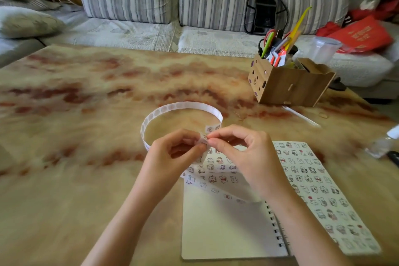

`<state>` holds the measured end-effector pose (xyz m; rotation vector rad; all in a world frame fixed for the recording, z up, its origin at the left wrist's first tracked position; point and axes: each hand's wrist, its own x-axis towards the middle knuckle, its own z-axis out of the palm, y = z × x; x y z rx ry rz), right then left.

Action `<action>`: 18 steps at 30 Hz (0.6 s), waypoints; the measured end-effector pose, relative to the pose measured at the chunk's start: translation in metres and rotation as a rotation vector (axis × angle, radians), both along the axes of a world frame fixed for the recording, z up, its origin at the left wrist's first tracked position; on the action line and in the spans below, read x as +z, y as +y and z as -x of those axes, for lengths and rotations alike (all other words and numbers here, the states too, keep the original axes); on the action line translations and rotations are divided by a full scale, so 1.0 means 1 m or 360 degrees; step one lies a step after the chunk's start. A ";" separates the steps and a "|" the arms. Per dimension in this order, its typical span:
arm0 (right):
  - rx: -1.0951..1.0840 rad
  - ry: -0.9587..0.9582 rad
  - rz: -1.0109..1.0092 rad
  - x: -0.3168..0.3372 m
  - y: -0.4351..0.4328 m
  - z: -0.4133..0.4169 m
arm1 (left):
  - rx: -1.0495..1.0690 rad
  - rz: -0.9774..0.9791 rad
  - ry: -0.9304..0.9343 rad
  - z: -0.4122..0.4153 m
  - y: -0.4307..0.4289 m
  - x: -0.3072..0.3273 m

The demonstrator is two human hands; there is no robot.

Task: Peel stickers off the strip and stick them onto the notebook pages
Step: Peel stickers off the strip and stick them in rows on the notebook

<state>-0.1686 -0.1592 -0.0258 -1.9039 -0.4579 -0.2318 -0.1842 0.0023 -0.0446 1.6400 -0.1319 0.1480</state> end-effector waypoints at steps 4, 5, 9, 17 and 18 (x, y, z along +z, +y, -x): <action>0.0013 -0.0028 0.0051 -0.001 -0.003 -0.001 | -0.0011 -0.0039 -0.0027 0.000 -0.002 0.000; 0.0017 -0.0013 0.0029 -0.001 -0.004 -0.001 | -0.0020 -0.0031 -0.0030 0.001 -0.002 0.001; -0.0018 0.0093 -0.0068 -0.003 -0.007 -0.001 | -0.0017 -0.0050 -0.0011 0.000 -0.003 0.001; -0.0112 0.0326 -0.0164 -0.005 -0.010 -0.002 | -0.0006 -0.0108 -0.0036 0.000 -0.005 -0.001; -0.0109 0.0341 -0.0179 -0.004 -0.010 -0.002 | -0.0009 -0.0119 -0.0051 0.000 -0.005 -0.001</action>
